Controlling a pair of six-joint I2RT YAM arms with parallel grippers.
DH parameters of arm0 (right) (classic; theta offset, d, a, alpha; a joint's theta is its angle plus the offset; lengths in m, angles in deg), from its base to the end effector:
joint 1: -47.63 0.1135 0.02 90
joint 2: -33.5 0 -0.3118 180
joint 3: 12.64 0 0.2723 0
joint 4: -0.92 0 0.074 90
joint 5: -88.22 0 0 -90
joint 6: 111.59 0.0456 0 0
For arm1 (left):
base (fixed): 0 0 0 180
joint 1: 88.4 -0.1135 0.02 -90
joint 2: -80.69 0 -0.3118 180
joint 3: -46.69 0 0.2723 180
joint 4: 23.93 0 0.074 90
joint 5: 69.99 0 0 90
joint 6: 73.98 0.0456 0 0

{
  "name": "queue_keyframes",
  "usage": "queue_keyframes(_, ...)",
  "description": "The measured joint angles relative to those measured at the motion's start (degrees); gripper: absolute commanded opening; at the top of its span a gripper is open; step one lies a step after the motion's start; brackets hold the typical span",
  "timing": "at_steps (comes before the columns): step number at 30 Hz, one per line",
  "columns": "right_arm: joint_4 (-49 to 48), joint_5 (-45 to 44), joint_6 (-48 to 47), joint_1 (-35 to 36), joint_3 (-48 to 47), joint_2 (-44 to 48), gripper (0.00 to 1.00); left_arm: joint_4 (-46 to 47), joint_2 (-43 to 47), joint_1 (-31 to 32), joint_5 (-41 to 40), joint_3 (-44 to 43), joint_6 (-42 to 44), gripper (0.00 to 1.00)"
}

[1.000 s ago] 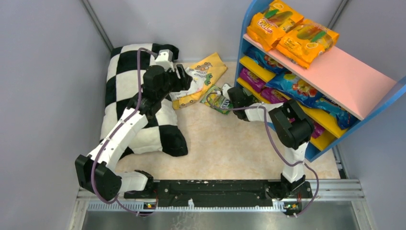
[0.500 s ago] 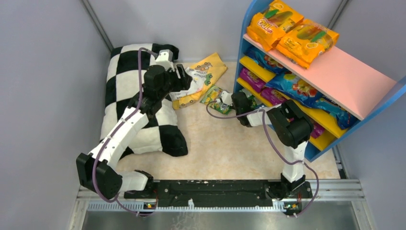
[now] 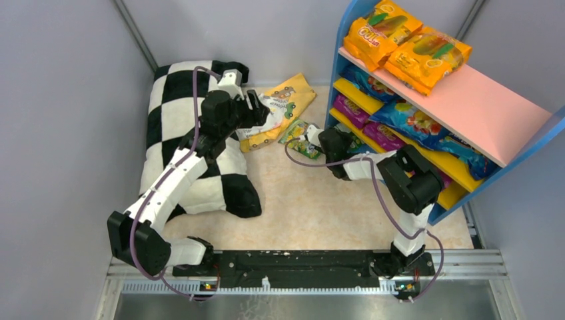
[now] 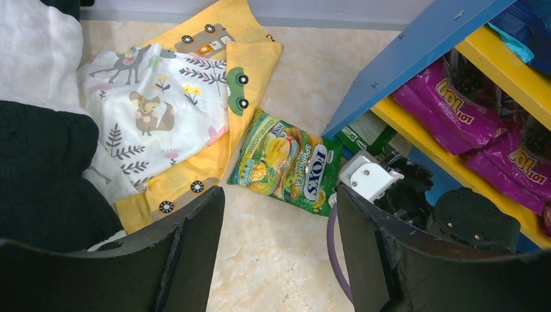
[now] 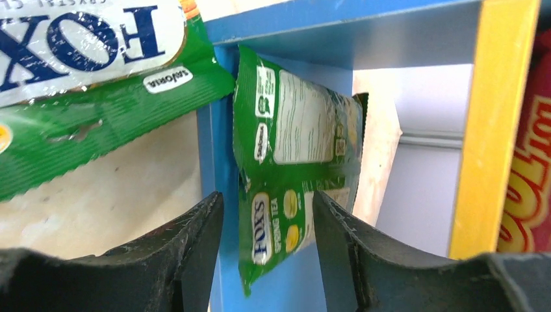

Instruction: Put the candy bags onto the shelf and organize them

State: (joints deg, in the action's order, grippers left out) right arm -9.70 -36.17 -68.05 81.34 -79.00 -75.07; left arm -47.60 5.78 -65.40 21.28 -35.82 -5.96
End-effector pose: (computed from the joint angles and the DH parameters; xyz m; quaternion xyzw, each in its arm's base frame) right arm 0.3604 0.2095 0.1676 -0.4266 0.7309 -0.3082 0.4346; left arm 0.2975 -0.1274 0.4175 0.0138 0.7989 -0.2382 0.5522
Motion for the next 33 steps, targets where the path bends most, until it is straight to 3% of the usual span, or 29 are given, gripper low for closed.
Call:
queue_keyframes(6,3.9,-2.8,5.2,1.0,1.7,4.2,0.52,0.3,0.0,0.0,0.8,0.1,-0.4,0.71)
queue_keyframes(13,7.6,-3.9,8.9,-0.3,2.3,4.4,0.43,0.3,0.0,0.0,0.9,0.1,-0.4,0.71)
queue_keyframes(20,8.5,-3.9,10.5,-1.7,2.3,3.5,0.24,0.3,0.0,-0.1,1.2,0.1,-0.6,0.71)
queue_keyframes(27,8.0,-4.4,9.0,-2.9,1.8,0.9,0.15,0.3,0.0,-0.2,1.5,0.1,-0.6,0.71)
queue_keyframes(30,7.6,-4.4,8.4,-3.0,1.3,0.4,0.2,0.3,0.0,-0.4,1.9,0.1,-0.7,0.71)
queue_keyframes(33,7.9,-4.6,8.8,-3.0,1.2,0.4,0.4,0.3,0.0,-0.5,1.9,0.1,-0.7,0.71)
